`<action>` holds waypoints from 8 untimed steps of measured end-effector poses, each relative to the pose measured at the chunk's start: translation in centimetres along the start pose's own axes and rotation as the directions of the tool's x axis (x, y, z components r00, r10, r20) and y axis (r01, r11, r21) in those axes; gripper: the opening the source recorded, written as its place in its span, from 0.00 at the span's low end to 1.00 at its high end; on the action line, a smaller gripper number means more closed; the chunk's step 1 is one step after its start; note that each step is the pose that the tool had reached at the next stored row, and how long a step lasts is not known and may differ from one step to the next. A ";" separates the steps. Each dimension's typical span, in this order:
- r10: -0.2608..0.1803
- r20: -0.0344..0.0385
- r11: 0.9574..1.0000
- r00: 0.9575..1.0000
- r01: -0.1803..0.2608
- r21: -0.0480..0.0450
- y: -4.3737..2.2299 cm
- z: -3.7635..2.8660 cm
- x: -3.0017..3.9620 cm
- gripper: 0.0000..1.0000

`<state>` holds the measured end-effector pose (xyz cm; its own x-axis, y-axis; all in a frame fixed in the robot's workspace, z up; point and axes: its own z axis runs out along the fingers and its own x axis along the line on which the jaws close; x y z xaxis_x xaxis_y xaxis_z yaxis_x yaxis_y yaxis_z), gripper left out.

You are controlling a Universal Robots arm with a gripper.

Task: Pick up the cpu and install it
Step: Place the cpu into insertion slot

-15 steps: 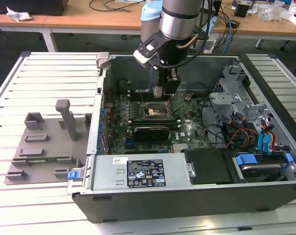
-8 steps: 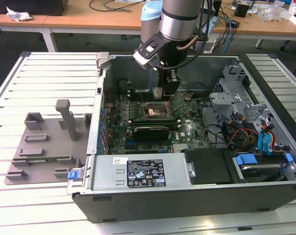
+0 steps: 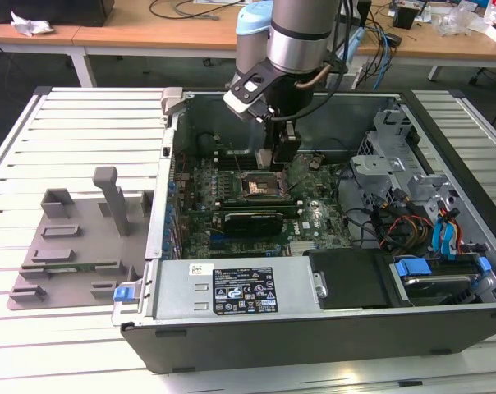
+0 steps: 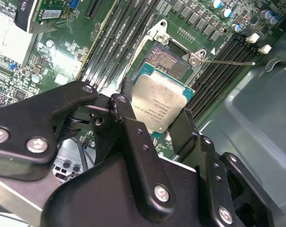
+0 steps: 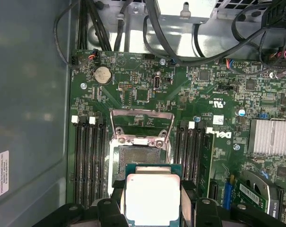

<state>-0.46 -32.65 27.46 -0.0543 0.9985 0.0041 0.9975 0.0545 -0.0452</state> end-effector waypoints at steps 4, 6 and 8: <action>0.000 0.000 1.000 1.000 0.000 0.000 0.01 0.16 0.00 0.55; 0.000 0.000 1.000 1.000 0.000 0.000 0.01 0.28 0.00 0.55; 0.000 0.000 1.000 1.000 0.000 0.000 0.02 0.43 0.00 0.55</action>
<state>-0.46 -32.65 27.03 -0.0543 0.9985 0.0042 0.9975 0.0544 -0.0452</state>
